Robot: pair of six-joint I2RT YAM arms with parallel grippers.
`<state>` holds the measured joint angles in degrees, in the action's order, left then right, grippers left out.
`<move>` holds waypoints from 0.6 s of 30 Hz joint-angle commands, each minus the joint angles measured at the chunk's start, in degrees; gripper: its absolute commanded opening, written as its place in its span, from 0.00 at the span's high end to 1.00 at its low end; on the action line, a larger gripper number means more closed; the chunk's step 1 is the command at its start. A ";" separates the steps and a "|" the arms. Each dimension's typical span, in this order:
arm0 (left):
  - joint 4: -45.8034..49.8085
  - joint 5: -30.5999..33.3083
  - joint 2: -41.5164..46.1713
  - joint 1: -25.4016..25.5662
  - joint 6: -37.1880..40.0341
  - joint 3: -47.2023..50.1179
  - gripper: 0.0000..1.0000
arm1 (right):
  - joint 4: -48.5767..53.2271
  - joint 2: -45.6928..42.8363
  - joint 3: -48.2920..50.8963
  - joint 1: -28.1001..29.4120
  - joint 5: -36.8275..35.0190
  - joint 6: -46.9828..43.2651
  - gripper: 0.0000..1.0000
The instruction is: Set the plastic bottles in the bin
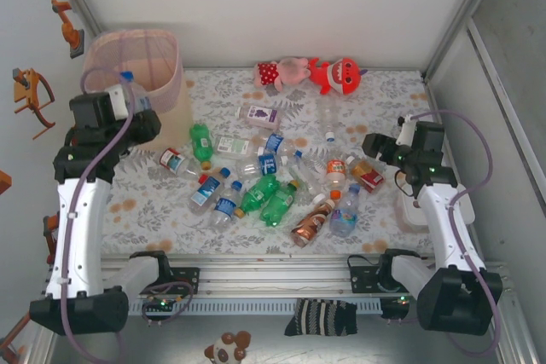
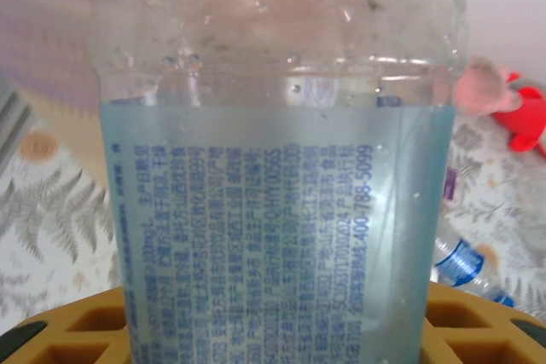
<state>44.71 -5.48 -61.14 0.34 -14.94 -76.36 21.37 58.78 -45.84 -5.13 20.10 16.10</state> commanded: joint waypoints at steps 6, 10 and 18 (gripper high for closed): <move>-0.68 -2.08 -14.36 -0.25 8.09 -17.96 0.51 | 4.53 -1.63 -5.22 -0.09 -1.26 -0.40 0.14; -1.76 -1.20 -21.21 -0.25 10.19 -24.33 0.50 | 5.95 -2.42 -6.19 -0.08 -1.85 -0.74 0.14; 1.95 1.40 -35.38 -0.34 14.64 -36.18 0.50 | 9.17 -4.02 -6.67 -0.04 -3.30 -1.54 0.14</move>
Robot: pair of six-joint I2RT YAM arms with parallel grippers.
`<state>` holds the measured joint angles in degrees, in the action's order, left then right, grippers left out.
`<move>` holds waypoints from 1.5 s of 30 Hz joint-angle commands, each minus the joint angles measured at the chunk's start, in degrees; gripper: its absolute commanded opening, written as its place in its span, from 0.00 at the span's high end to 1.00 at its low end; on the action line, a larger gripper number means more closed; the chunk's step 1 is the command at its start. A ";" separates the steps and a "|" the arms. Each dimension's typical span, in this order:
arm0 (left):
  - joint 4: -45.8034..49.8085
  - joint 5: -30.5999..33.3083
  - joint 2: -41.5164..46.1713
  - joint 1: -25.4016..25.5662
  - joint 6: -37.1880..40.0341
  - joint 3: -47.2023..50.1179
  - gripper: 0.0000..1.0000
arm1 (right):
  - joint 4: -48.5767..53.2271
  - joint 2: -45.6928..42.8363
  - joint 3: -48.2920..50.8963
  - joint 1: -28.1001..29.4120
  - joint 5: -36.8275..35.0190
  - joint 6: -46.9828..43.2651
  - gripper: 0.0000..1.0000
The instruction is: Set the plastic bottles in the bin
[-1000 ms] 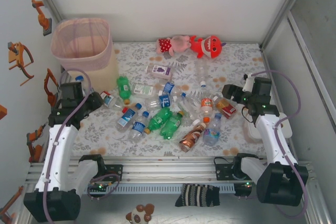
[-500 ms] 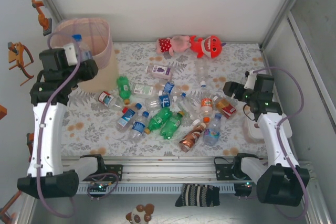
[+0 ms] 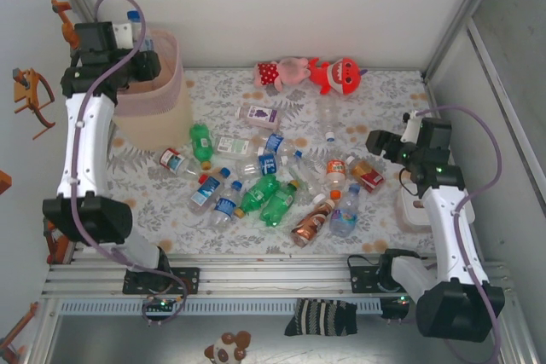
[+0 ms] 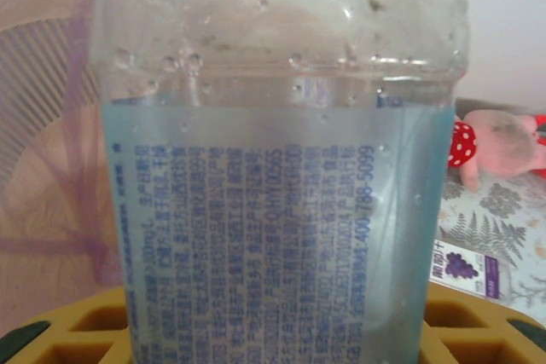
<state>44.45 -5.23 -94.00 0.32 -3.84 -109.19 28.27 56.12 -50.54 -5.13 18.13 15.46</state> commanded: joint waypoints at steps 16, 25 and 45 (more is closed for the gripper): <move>7.47 -1.19 -18.93 -1.62 5.39 -6.59 0.49 | 4.24 -4.07 0.41 -0.05 -2.82 -0.84 0.14; 10.13 -5.60 -24.94 -1.72 7.11 -4.19 0.48 | 4.58 -5.15 1.75 -0.14 -3.45 -0.71 0.14; 8.49 -4.77 -19.57 -1.63 5.07 -4.13 0.31 | 5.04 -7.50 2.20 -0.01 -4.18 -0.52 0.14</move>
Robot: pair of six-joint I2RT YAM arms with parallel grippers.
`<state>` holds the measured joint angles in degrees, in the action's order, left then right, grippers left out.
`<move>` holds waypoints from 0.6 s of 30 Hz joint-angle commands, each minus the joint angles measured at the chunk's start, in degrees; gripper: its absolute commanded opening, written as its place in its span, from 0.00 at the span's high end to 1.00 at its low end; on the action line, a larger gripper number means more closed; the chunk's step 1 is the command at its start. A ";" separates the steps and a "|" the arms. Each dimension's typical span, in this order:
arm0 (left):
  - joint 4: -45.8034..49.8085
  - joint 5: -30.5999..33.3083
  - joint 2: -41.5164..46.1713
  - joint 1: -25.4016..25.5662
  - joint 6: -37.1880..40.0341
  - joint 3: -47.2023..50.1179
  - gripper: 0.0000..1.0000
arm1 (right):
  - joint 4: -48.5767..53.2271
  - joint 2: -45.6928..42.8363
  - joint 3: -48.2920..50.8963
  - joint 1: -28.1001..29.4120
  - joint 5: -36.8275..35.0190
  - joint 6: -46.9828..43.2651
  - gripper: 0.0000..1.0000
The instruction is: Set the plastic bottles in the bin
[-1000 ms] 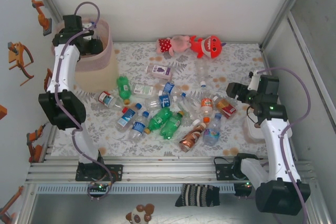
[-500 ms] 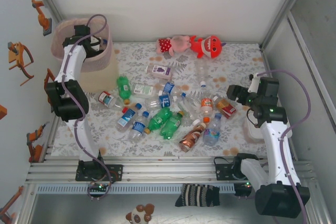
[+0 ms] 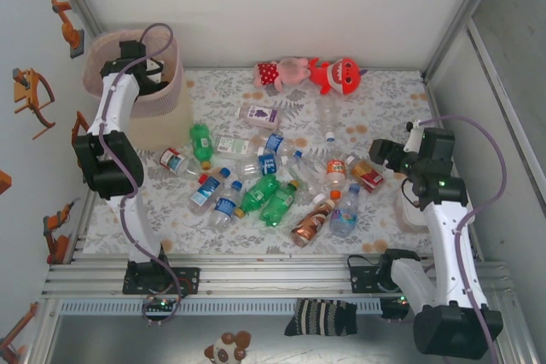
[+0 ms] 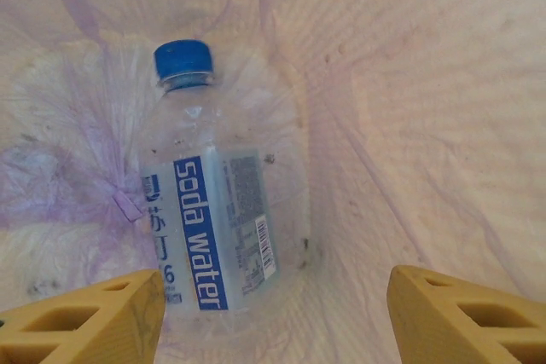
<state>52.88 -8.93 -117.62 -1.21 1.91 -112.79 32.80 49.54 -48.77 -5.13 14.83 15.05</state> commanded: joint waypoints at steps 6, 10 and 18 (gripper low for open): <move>0.37 -3.27 9.44 -0.02 -2.43 -2.43 0.31 | 0.99 -1.26 0.43 -0.11 -0.92 -0.01 0.14; 1.01 -4.41 13.95 -0.02 -3.49 -2.41 0.31 | 0.78 -1.50 0.79 -0.15 -0.96 0.04 0.14; 1.44 -5.63 25.05 0.76 -5.95 4.64 0.31 | 0.74 -1.63 1.41 -0.06 1.22 0.42 0.14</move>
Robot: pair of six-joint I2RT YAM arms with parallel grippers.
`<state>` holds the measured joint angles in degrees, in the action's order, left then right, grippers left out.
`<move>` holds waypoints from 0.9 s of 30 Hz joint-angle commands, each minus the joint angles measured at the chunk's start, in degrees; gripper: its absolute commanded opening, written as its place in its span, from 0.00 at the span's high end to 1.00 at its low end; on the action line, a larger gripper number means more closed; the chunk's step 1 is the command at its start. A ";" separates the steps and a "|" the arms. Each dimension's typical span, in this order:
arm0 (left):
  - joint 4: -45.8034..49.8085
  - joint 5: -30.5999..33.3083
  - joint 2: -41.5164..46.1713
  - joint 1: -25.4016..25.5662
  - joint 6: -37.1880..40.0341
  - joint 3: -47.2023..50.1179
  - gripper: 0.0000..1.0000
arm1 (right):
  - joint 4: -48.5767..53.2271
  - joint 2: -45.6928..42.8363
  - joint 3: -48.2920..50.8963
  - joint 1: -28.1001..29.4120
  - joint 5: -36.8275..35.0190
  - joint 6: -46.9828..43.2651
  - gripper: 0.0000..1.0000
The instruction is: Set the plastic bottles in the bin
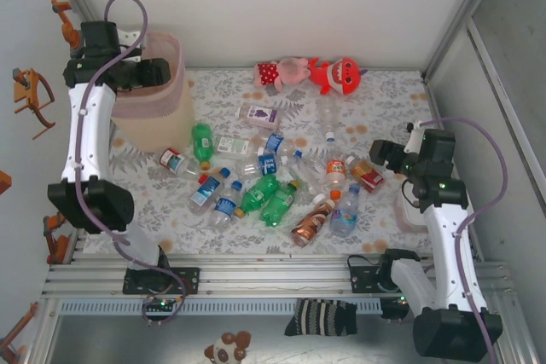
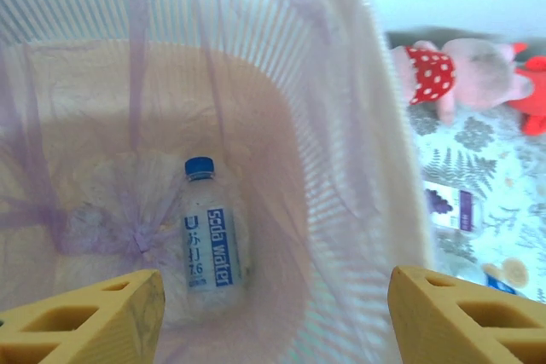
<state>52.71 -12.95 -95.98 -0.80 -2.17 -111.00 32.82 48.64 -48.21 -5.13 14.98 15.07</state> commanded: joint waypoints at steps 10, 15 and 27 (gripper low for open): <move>-2.04 -2.47 21.41 0.77 -7.82 20.10 0.31 | 0.96 -0.82 1.36 -0.06 4.25 0.77 0.15; -4.58 -2.81 29.93 0.78 -11.62 30.29 0.31 | 0.27 -1.12 2.28 -0.01 5.22 1.33 0.15; -10.96 -1.21 39.66 0.80 -21.06 51.09 0.31 | -0.22 -0.30 2.41 -0.11 5.94 1.50 0.15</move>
<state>45.30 -14.61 -58.00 -0.34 -18.41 -63.05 33.65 48.42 -46.33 -5.13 20.14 15.92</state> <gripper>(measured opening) 0.687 0.852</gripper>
